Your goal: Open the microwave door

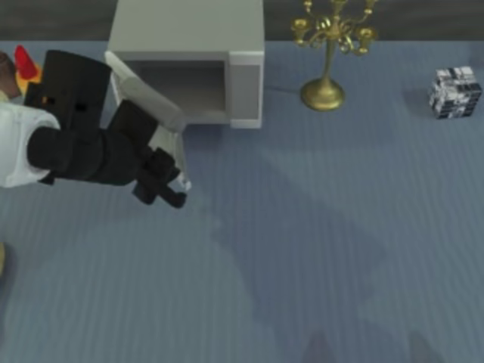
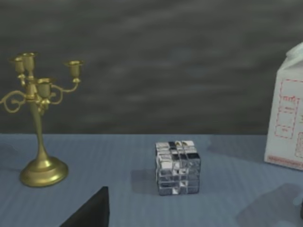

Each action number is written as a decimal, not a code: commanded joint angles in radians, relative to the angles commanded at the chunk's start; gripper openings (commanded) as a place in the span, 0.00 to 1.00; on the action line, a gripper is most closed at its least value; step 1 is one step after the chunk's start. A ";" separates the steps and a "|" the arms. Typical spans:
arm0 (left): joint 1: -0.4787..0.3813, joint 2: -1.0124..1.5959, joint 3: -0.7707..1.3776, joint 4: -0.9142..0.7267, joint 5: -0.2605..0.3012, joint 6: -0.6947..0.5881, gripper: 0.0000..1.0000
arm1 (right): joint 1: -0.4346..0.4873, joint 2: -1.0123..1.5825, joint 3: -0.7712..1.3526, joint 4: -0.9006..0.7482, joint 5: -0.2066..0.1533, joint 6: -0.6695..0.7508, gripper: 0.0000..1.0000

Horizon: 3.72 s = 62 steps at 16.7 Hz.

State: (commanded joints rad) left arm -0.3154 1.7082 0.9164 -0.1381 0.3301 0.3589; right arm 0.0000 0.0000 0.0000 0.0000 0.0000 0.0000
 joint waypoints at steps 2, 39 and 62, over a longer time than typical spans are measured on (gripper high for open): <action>0.012 -0.003 0.000 -0.007 0.013 0.021 0.00 | 0.000 0.000 0.000 0.000 0.000 0.000 1.00; 0.062 -0.010 0.001 -0.054 0.086 0.135 0.00 | 0.000 0.000 0.000 0.000 0.000 0.000 1.00; 0.077 -0.011 0.002 -0.068 0.103 0.164 0.00 | 0.000 0.000 0.000 0.000 0.000 0.000 1.00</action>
State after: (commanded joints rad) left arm -0.2386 1.6977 0.9180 -0.2060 0.4326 0.5227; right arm 0.0000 0.0000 0.0000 0.0000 0.0000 0.0000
